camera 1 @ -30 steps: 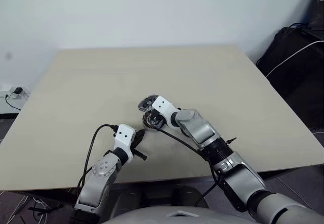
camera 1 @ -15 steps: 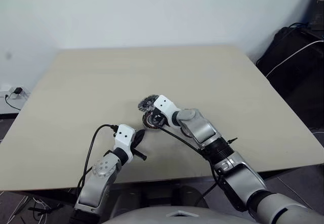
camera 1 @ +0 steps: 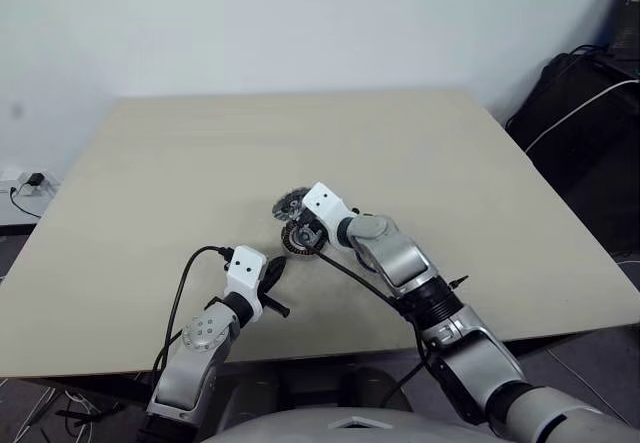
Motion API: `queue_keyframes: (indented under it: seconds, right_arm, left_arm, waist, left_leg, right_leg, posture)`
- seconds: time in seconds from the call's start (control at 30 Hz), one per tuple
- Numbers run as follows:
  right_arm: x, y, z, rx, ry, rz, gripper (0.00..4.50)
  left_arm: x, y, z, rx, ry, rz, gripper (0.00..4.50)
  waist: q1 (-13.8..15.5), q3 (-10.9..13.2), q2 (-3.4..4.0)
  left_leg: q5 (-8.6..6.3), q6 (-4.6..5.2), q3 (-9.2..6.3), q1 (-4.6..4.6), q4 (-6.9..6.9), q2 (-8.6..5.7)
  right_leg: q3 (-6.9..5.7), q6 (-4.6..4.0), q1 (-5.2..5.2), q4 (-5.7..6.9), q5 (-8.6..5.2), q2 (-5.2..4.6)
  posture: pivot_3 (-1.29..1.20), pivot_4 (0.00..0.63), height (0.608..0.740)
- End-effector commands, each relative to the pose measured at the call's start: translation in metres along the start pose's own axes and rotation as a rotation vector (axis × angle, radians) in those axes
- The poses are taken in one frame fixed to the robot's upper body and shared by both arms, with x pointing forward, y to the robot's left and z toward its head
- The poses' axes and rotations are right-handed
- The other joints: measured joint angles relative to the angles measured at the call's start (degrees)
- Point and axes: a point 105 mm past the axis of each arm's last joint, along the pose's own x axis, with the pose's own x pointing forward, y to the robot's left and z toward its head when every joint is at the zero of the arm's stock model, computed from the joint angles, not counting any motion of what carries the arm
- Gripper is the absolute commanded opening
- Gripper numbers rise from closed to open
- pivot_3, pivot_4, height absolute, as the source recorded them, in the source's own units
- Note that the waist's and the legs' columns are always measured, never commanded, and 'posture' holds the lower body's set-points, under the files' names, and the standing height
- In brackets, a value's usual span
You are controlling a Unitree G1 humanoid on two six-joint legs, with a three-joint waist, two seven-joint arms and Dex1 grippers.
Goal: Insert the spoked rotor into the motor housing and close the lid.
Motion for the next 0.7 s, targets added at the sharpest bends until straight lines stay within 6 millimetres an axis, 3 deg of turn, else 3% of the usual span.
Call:
queue_keyframes:
  seconds: [0.03,0.43,0.7]
  right_arm:
    - [0.000,-0.001,0.011,-0.012,-0.040,-0.008,0.04]
    - [0.009,0.003,-0.005,0.001,0.011,0.007,0.04]
    - [0.002,-0.005,0.011,0.005,-0.091,-0.038,0.04]
  left_arm:
    - [0.000,-0.001,0.014,0.017,-0.049,-0.009,0.00]
    - [-0.002,0.000,0.014,0.016,-0.050,0.003,0.00]
    - [-0.001,0.000,0.014,0.021,-0.048,-0.004,0.00]
  waist:
    - [0.00,0.00,0.00]
    - [-0.05,0.01,0.01]
    - [-0.03,0.01,0.02]
  left_leg:
    - [0.00,0.00,0.00,0.00,0.00,0.00]
    - [0.00,0.00,0.00,0.01,0.00,0.00]
    - [0.00,0.00,0.00,0.00,-0.01,0.00]
  right_leg:
    - [0.00,0.00,0.00,0.00,0.00,0.00]
    - [0.00,0.00,0.00,0.00,0.00,0.00]
    - [0.01,0.00,0.00,0.00,0.00,0.00]
  posture:
    - [0.00,0.000,0.740]
    - [0.00,0.000,0.740]
    - [0.00,0.000,0.740]
